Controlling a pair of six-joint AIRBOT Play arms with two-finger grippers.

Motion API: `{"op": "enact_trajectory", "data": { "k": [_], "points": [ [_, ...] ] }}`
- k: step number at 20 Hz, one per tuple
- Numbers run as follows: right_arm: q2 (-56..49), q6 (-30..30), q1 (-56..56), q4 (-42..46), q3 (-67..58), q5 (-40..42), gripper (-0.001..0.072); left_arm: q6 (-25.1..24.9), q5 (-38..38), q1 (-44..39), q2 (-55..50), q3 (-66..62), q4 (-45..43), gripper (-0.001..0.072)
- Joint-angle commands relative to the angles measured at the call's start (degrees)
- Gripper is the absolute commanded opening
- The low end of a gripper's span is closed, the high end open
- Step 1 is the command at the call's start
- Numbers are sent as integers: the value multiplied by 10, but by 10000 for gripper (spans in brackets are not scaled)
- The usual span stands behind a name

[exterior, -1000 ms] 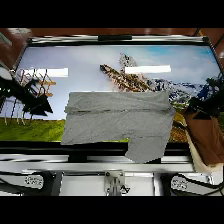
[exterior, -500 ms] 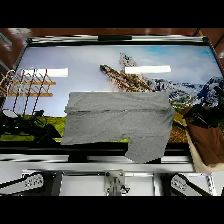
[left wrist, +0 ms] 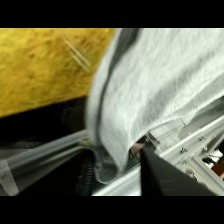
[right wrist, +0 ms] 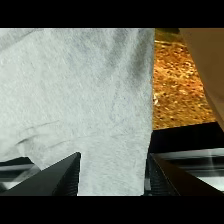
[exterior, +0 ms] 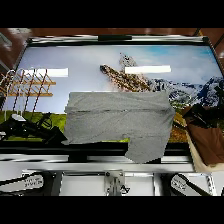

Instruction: Fold the shirts.

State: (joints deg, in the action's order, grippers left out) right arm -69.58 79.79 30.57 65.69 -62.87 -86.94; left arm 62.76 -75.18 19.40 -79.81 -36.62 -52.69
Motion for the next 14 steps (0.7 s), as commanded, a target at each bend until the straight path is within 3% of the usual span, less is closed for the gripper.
{"op": "enact_trajectory", "data": {
  "k": [1, 2, 3, 4, 6, 8, 9, 13, 14],
  "points": [
    [0, 3, 0, 1, 0, -1, 549, -6, 20, -7, -3, 2, 13, 190],
    [0, 6, 0, 16, 2, -5, 549, -6, 18, -7, -3, 2, 13, 87],
    [0, 5, 0, 40, 10, -16, 552, -9, 14, -7, -3, 2, 13, 30],
    [0, 0, 1, 62, 31, -32, 584, -17, 9, -7, -3, 2, 13, 30],
    [1, -44, 8, 13, 105, -62, 584, -36, -5, -7, -3, 2, 13, 30],
    [3, -81, 12, -82, 186, -38, 584, -36, -12, -7, -3, 1, 13, 30],
    [3, -78, 11, -87, 217, -3, 584, -36, -14, -7, -3, 0, 13, 30],
    [3, -77, 11, -14, 280, 60, 573, -36, -24, -7, -3, -1, 13, 30],
    [3, -77, 11, -8, 288, 69, 540, -36, -24, -7, -3, -1, 13, 30]
  ]
}}
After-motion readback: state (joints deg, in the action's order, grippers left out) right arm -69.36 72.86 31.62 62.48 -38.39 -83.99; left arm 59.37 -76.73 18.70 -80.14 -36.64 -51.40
